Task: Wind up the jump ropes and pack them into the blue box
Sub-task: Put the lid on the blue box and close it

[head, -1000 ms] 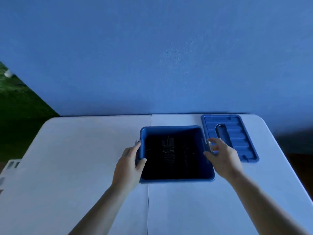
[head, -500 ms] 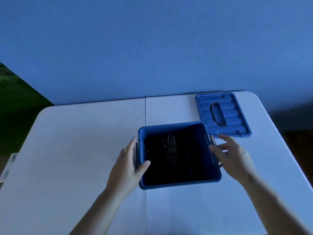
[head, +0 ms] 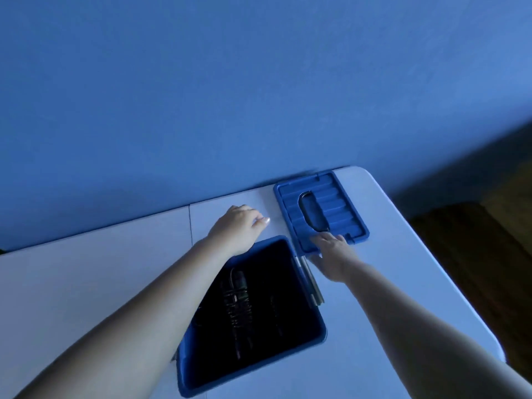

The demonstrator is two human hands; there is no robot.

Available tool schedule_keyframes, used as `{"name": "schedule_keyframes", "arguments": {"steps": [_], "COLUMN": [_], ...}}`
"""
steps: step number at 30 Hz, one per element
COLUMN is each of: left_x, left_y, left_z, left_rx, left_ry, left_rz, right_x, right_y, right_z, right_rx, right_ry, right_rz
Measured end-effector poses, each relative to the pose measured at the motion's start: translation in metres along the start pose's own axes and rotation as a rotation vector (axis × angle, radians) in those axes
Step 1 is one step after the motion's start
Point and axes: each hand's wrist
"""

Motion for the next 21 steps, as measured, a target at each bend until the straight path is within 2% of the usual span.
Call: {"name": "schedule_keyframes", "arguments": {"steps": [3,6,9,14,18,21], "left_x": [-0.021,-0.039,-0.053,-0.070,-0.071,-0.075], "left_y": [-0.044,-0.079,-0.104,-0.120,-0.123,-0.115], "left_z": [-0.009,-0.014,-0.019,-0.027,-0.028,-0.016], "left_rx": [0.166,0.221,0.259,0.431,0.438,0.369], "left_ry": [-0.040,-0.087,-0.121,-0.072,0.117,0.244], "left_rz": [-0.032,-0.021,0.041,0.168,0.231,0.202], "right_x": [-0.016,-0.040,-0.064,-0.085,-0.081,-0.075], "right_y": [0.006,0.011,0.012,0.003,-0.007,0.000], "right_z": [0.002,0.014,0.029,0.041,0.050,0.067], "right_rx": [-0.052,-0.072,-0.135,-0.169,-0.257,-0.361], "right_ry": [0.014,-0.018,-0.064,-0.214,-0.484,-0.582], "right_rz": [0.025,-0.006,-0.102,-0.271,-0.317,-0.328]}}
Point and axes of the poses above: each hand's wrist, its own y-axis away from the middle knuckle, its own z-axis out of the back of the hand, x = y × z, and after that the axes turned 13 degrees about -y, right-handed
